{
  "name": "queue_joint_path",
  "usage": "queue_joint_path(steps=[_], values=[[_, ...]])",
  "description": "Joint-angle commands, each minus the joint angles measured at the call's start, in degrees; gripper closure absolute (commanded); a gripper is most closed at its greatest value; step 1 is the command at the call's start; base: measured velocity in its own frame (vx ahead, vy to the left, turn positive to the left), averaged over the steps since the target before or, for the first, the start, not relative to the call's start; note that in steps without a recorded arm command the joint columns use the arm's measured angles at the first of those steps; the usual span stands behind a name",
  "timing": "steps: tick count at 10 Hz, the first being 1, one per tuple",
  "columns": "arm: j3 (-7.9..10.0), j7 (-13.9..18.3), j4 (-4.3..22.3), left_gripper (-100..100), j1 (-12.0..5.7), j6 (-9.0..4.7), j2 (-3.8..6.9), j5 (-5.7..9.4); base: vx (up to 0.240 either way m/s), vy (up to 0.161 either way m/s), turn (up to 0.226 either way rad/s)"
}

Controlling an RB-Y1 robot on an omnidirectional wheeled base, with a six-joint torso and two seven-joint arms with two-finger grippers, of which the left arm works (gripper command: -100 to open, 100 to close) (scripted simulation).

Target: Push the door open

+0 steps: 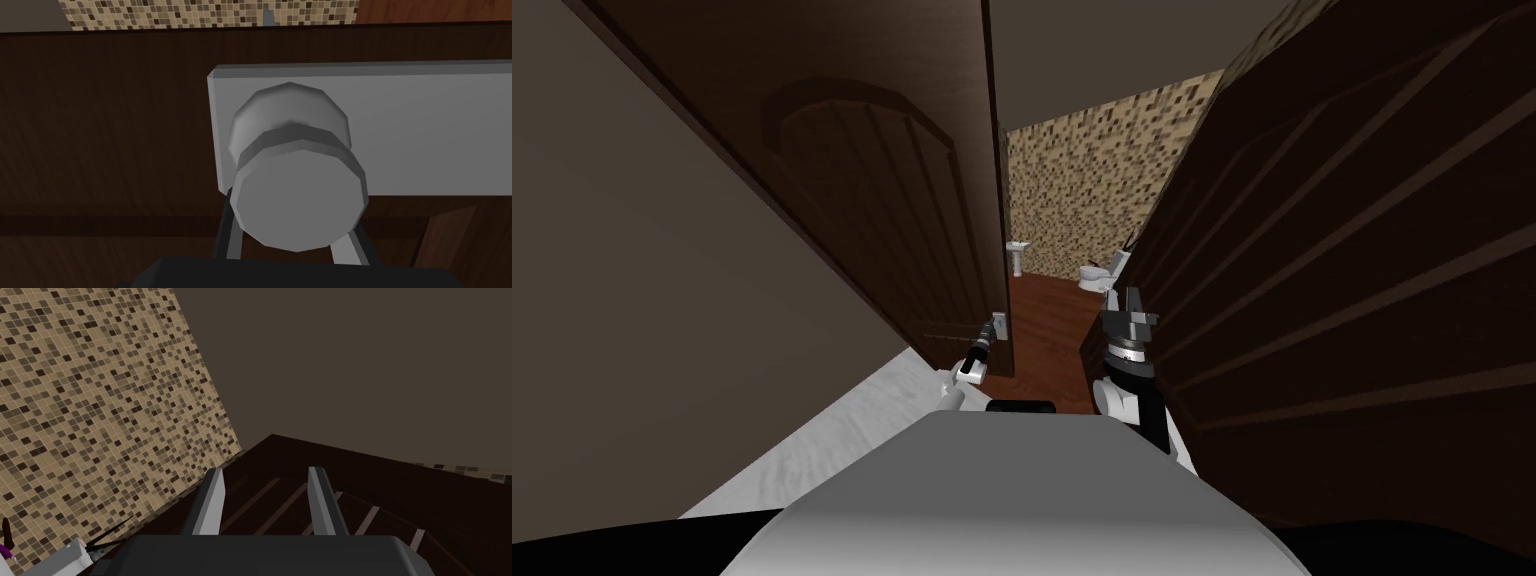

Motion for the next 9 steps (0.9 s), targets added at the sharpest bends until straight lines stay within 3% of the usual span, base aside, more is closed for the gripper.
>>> queue_joint_path(steps=[1, 2, 3, 9], values=[[1.47, -0.21, -0.61, 100, -0.02, 0.05, 0.25, 0.2, 0.171, -0.096, 0.131], [2.5, -0.44, -0.4, 100, -0.21, 0.08, 0.11, 0.32, 0.181, -0.137, 0.09], [1.51, -0.23, -1.26, -100, 0.58, 0.37, 0.15, 0.23, -0.059, -0.052, 0.062], [0.34, 0.33, -2.83, -100, 1.85, 0.69, -0.52, 0.4, -0.219, -0.014, 0.009]])
